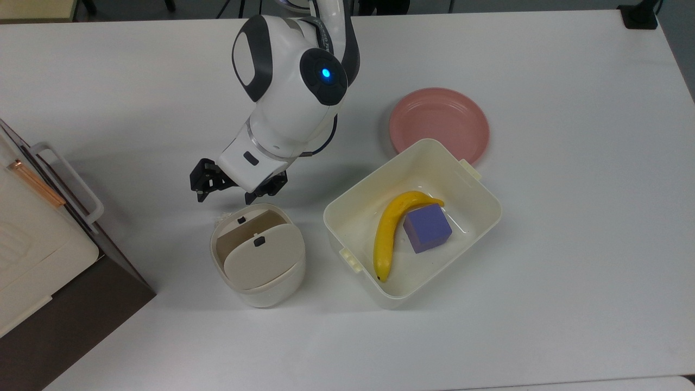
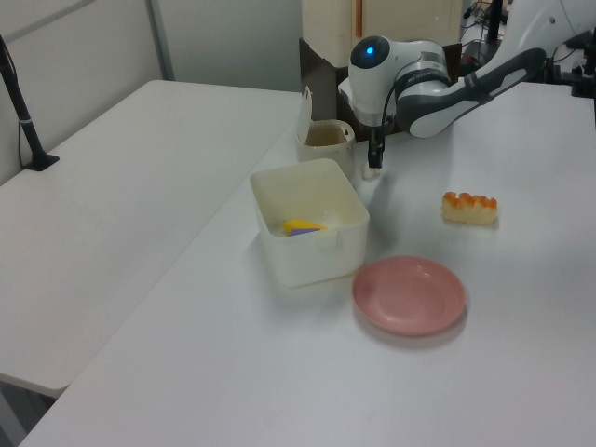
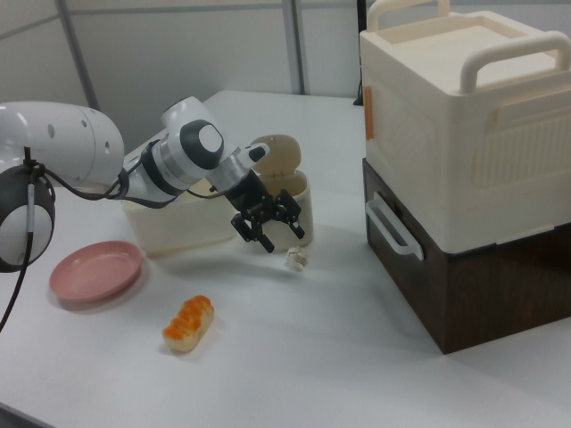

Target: Grab it up and put it in the trash

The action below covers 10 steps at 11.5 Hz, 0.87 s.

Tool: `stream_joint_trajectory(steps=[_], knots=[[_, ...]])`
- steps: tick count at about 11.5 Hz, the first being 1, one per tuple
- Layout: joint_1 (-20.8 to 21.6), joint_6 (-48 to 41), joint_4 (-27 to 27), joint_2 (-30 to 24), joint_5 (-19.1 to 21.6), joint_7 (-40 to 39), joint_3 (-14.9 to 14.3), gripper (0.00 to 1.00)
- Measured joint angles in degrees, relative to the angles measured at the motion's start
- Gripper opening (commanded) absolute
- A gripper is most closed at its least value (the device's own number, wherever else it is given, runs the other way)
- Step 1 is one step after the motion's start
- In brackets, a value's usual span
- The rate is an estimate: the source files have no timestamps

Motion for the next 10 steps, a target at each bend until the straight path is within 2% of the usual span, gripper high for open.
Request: stream_joint_trajectory(steps=[2, 5, 10], knots=[[-0.03, 0.0, -0.01, 0.0, 0.0, -1.09, 0.0, 0.89], [-0.3, 4.63, -0.43, 0.0, -0.23, -1.11, -0.01, 0.89], [-1.41, 7.4, -3.51, 0.28, -5.12, -1.11, -0.01, 0.89]])
